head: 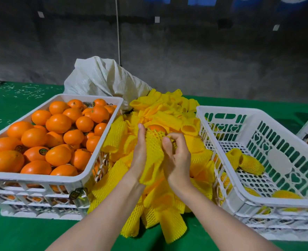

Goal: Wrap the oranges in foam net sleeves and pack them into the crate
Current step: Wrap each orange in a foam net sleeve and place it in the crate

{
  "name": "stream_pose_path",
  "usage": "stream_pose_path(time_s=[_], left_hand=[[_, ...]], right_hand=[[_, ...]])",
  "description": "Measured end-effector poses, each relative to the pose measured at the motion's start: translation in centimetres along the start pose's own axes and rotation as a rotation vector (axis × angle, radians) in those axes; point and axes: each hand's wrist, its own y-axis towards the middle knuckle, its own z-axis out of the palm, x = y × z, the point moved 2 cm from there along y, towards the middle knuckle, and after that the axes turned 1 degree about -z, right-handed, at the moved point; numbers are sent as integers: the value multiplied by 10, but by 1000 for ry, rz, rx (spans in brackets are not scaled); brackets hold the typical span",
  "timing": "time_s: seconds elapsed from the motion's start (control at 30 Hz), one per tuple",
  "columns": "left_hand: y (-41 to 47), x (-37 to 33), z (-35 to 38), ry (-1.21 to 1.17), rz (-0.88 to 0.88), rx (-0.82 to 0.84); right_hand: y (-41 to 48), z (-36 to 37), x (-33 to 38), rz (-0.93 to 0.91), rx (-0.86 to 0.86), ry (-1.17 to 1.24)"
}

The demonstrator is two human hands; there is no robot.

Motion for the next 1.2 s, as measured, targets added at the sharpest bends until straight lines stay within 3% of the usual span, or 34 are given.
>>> stream_pose_path(time_s=[0.2, 0.5, 0.6, 0.73, 0.83, 0.9, 0.97, 1.07, 1.2], left_hand=[[1, 3, -1, -210, -43, 227], [-6, -4, 4, -294, -197, 235], [-6, -11, 10, -354, -269, 181], [4, -15, 12, -189, -189, -139], [12, -19, 10, -133, -137, -333], [18, -20, 5, 23, -56, -431], [20, -18, 1, 274, 133, -477], [16, -15, -1, 609, 451, -470], [13, -17, 1, 743, 610, -513]], right_hand=[[22, -12, 8, 58, -66, 76], [36, -18, 3, 310, 32, 298], [37, -16, -3, 280, 58, 280], [41, -10, -14, 334, 120, 183], [44, -9, -15, 486, 168, 73], [42, -9, -11, 632, 234, 107], [37, -6, -9, 703, 313, 168], [31, -1, -8, 708, 297, 176], [27, 3, -12, 745, 230, 229]])
